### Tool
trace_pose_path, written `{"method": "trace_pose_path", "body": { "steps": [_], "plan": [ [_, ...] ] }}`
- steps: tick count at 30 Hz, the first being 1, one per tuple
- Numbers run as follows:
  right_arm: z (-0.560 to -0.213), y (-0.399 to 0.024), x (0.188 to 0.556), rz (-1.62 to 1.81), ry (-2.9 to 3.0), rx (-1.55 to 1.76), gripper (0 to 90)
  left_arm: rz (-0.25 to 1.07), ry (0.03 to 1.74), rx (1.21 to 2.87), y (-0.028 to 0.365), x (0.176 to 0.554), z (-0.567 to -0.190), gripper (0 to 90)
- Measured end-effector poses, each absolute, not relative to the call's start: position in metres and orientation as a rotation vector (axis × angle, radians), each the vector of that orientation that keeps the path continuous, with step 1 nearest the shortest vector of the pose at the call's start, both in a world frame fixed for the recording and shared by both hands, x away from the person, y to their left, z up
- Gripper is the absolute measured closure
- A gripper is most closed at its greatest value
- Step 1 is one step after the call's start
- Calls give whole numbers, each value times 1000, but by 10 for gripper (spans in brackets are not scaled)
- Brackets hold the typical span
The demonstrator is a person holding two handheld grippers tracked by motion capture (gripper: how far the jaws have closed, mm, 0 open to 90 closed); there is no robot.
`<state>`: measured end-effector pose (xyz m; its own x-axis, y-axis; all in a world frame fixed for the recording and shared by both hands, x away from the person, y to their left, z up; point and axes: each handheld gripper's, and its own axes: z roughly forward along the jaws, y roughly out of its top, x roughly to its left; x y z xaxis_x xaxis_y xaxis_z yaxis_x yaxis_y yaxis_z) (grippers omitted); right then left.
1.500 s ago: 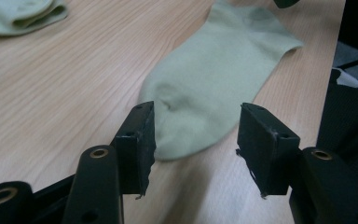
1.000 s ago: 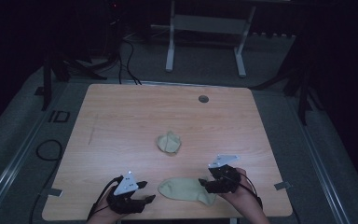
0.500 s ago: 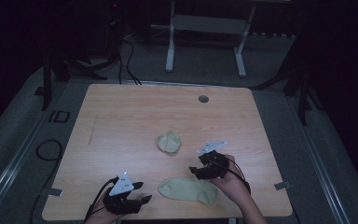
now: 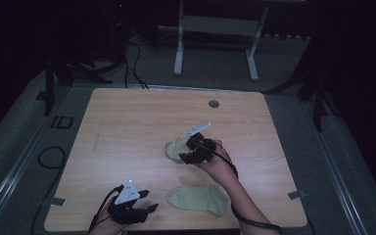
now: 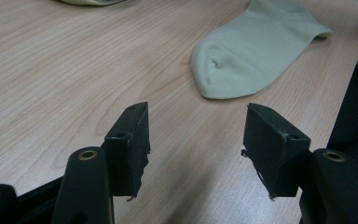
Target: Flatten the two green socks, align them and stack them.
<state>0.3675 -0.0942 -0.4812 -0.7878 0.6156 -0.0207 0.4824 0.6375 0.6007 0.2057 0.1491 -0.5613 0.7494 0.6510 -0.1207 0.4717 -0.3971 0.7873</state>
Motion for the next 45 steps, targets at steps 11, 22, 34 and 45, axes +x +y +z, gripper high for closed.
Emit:
{"method": "trace_pose_path", "body": {
  "steps": [11, 22, 34, 45],
  "plan": [
    [-495, -58, 402, 780, 2648, 984, 417, 258, 833, 2050, 151, 204, -559, 408],
    [-537, -35, 423, 605, 2614, 1101, 404, 258, 832, 2037, 152, 203, -559, 408],
    [-541, -36, 413, 563, 2577, 931, 739, 252, 828, 2041, 150, 203, -560, 407],
    [-516, -55, 406, 609, 2568, 913, 824, 239, 838, 2033, 151, 204, -562, 406]
  ]
}}
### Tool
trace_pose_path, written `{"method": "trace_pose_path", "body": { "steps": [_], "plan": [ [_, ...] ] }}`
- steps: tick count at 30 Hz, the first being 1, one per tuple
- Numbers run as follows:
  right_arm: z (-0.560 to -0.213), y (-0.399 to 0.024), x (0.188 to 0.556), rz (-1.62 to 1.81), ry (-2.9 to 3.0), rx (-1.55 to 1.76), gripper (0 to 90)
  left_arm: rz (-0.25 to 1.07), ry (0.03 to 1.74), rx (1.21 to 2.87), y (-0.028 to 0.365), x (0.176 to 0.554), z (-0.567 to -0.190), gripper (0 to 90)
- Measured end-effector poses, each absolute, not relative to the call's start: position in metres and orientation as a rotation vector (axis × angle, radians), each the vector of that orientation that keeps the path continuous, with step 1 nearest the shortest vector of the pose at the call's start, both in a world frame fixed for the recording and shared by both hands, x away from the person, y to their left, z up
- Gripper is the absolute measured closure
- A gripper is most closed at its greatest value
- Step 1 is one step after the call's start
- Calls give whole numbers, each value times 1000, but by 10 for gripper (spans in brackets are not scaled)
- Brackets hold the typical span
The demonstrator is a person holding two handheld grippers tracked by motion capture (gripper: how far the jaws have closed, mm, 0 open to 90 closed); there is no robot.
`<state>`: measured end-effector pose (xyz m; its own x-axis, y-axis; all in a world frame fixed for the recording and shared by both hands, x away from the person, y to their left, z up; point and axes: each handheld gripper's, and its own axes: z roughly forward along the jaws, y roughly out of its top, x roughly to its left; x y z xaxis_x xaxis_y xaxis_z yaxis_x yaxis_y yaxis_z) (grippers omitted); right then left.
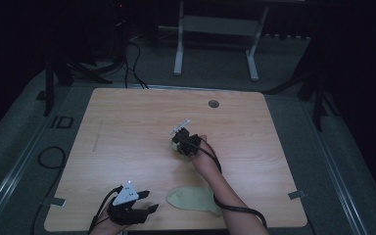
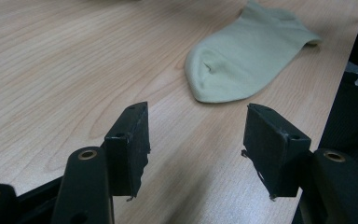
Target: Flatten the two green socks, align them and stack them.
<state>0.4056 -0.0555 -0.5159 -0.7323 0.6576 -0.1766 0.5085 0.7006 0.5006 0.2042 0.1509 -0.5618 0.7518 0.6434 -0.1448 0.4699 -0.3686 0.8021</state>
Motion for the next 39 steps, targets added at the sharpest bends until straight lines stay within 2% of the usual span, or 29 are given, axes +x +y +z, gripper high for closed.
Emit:
{"method": "trace_pose_path", "body": {
  "steps": [6, 15, 23, 29, 33, 39],
  "plan": [
    [-500, -72, 390, 637, 2566, 867, 824, 237, 838, 2036, 149, 204, -562, 407],
    [-498, -93, 359, 651, 2602, 777, 823, 229, 846, 2040, 149, 205, -564, 407],
    [-510, -98, 337, 655, 2621, 737, 820, 222, 846, 2038, 147, 206, -564, 407],
    [-523, -94, 337, 660, 2639, 745, 817, 215, 856, 2041, 146, 208, -566, 407],
    [-541, -85, 335, 620, 2698, 729, 785, 226, 849, 2039, 145, 209, -565, 408],
    [-543, -83, 336, 651, 2672, 735, 746, 237, 849, 2043, 143, 212, -563, 416]
  ]
}}
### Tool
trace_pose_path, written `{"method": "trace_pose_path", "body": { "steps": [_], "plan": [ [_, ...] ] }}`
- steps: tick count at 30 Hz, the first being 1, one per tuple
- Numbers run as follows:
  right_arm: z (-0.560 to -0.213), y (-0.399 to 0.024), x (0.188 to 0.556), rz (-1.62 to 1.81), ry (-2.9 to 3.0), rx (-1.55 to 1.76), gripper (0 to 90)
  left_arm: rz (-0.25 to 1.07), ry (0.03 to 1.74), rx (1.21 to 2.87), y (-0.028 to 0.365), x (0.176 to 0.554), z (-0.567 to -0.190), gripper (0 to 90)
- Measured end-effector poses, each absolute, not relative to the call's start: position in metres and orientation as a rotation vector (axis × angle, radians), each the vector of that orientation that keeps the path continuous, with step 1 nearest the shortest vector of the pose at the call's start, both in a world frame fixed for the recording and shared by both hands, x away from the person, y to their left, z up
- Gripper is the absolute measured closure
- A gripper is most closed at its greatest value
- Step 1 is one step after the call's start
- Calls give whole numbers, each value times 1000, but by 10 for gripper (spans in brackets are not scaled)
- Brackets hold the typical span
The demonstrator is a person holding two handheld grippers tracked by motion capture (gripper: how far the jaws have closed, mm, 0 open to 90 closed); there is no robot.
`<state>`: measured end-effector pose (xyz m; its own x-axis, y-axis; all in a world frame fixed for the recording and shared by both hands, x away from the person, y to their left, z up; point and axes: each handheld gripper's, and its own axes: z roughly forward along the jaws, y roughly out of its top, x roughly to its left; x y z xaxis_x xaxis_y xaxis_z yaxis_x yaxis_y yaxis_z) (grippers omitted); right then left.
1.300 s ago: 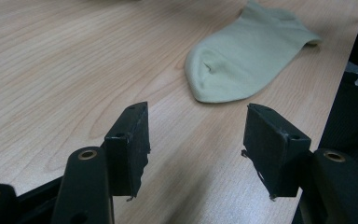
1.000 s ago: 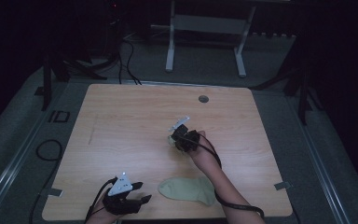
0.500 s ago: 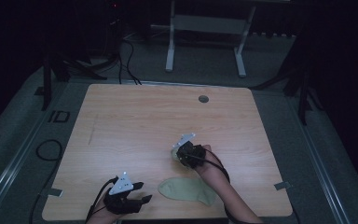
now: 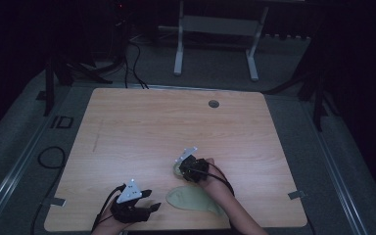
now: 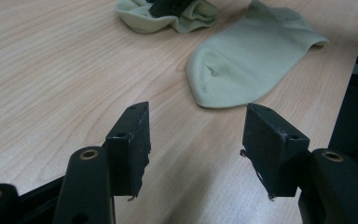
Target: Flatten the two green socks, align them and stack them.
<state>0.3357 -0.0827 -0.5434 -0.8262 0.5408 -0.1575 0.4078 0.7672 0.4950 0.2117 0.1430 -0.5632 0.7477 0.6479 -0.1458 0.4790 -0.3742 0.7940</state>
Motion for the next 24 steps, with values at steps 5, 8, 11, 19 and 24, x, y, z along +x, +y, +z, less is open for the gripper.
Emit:
{"method": "trace_pose_path", "body": {
  "steps": [5, 8, 11, 19, 24],
  "plan": [
    [-526, -89, 333, 704, 2687, 716, 595, 251, 838, 2026, 139, 221, -552, 436],
    [-511, -101, 337, 729, 2649, 738, 592, 253, 807, 2029, 135, 231, -541, 522],
    [-506, -107, 340, 733, 2632, 764, 608, 294, 772, 2050, 128, 241, -533, 582],
    [-503, -114, 348, 774, 2625, 830, 659, 329, 744, 2112, 93, 281, -525, 858],
    [-512, -113, 356, 763, 2632, 864, 658, 330, 741, 2188, 75, 303, -535, 894]
  ]
}}
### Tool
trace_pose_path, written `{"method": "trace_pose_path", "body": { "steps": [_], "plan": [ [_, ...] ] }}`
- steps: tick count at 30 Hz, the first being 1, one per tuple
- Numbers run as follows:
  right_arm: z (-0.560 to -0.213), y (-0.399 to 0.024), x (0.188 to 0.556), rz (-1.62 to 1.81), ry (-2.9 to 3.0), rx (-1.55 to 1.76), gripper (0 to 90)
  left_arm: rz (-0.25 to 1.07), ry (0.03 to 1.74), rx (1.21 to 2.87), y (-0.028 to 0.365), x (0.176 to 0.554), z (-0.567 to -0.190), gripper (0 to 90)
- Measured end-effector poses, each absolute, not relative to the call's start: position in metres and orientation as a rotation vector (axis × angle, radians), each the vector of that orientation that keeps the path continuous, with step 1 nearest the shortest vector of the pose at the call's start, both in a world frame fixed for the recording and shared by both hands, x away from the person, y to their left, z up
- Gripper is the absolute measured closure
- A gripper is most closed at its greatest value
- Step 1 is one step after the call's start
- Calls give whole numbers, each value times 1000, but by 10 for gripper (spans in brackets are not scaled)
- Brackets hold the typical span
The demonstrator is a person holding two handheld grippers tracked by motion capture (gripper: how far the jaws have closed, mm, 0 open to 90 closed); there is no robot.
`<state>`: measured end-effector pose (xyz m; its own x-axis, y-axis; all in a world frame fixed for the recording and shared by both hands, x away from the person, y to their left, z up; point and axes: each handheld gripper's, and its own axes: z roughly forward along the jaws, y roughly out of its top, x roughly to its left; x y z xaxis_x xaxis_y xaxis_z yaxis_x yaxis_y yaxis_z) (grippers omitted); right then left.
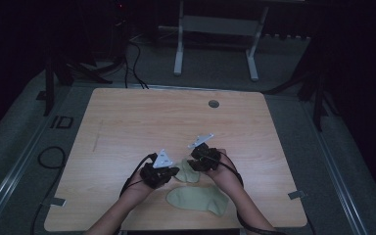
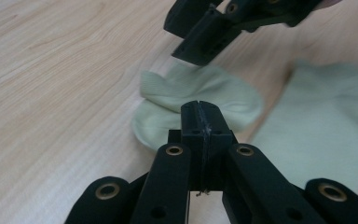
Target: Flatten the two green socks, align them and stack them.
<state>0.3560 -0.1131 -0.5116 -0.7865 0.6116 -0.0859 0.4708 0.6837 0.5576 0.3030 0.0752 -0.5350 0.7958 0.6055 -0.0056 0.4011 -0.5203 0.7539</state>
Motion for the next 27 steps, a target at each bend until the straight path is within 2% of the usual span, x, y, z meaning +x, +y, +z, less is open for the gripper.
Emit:
{"method": "trace_pose_path", "body": {
  "steps": [7, 10, 16, 21, 27],
  "plan": [
    [-529, -111, 362, 714, 2672, 890, 658, 329, 752, 2319, 62, 322, -557, 893],
    [-535, -111, 363, 707, 2690, 894, 659, 322, 761, 2312, 61, 323, -560, 894],
    [-539, -109, 360, 692, 2729, 862, 841, 310, 763, 2284, 64, 322, -563, 895],
    [-533, -104, 354, 646, 2707, 821, 863, 345, 756, 2291, 62, 319, -563, 895],
    [-516, -135, 355, 713, 2640, 885, 862, 336, 753, 2289, 63, 320, -563, 896]
  ]
}}
